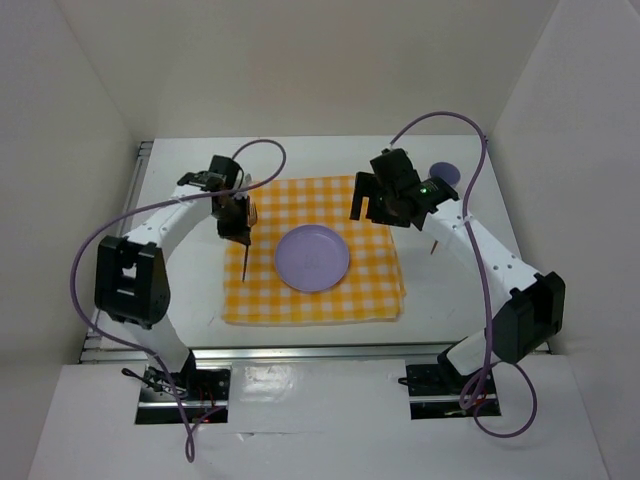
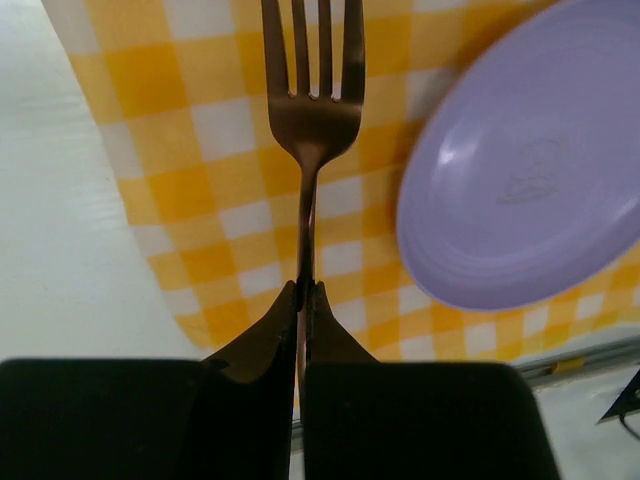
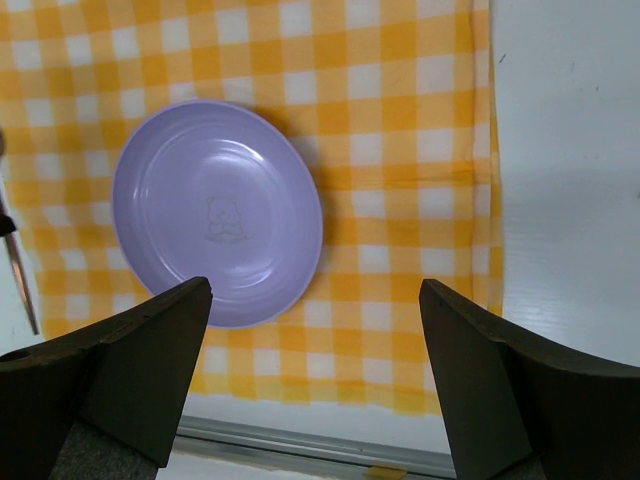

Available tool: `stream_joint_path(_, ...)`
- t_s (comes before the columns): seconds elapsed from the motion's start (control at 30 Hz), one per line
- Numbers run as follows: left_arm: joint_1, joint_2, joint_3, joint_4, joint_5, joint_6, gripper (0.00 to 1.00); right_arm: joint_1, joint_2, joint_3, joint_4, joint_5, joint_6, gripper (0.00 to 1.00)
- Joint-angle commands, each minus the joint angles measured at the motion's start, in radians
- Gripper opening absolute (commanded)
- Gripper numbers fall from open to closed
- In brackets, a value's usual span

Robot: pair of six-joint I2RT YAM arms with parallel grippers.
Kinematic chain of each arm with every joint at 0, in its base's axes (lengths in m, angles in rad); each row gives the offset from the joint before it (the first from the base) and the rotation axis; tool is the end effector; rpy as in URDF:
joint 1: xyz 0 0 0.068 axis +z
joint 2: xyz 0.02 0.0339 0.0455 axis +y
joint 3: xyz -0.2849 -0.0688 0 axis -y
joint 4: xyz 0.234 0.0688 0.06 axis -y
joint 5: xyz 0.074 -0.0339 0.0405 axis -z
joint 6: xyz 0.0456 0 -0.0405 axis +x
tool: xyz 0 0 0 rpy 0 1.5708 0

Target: Set the dinner table for one person

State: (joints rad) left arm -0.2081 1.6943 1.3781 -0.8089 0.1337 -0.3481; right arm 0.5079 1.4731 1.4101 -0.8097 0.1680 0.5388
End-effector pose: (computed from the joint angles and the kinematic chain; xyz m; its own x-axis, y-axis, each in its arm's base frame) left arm 0.3388 -0.0777 0.2729 -0.9189 -0.1515 -0.3642 -0.0558 0.9640 -0.2601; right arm 0.2711 0.1422 0.3511 -0.7724 0.1491 -0.6174 0.0125 0.9755 0.2199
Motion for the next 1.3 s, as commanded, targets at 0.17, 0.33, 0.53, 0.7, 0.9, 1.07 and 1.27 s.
stream_joint_path(0.17, -0.077, 0.11, -0.048, 0.059, -0.107, -0.19, 0.0, -0.005, -0.074, -0.031, -0.051, 0.053, 0.035, 0.93)
stream_joint_path(0.33, -0.126, 0.177, -0.068, 0.068, -0.226, -0.204, 0.0, -0.005, -0.083, -0.042, -0.042, 0.053, 0.035, 0.93)
stream_joint_path(0.53, -0.126, 0.218, -0.044, 0.056, -0.318, -0.204, 0.0, -0.005, -0.074, -0.042, -0.051, 0.062, 0.035, 0.93)
stream_joint_path(0.7, -0.126, 0.208, -0.044, 0.066, -0.329, -0.204, 0.0, -0.005, -0.074, -0.051, -0.04, 0.062, 0.035, 0.93)
stream_joint_path(0.9, -0.126, 0.252, 0.013, 0.048, -0.329, -0.204, 0.0, -0.005, -0.074, -0.051, -0.04, 0.062, 0.035, 0.93)
stream_joint_path(1.07, -0.126, 0.266, 0.013, 0.048, -0.318, -0.184, 0.0, -0.005, -0.083, -0.051, -0.04, 0.062, 0.035, 0.94)
stream_joint_path(1.27, -0.126, 0.266, 0.004, 0.057, -0.275, -0.14, 0.26, -0.005, -0.083, -0.06, -0.04, 0.062, 0.035, 0.94)
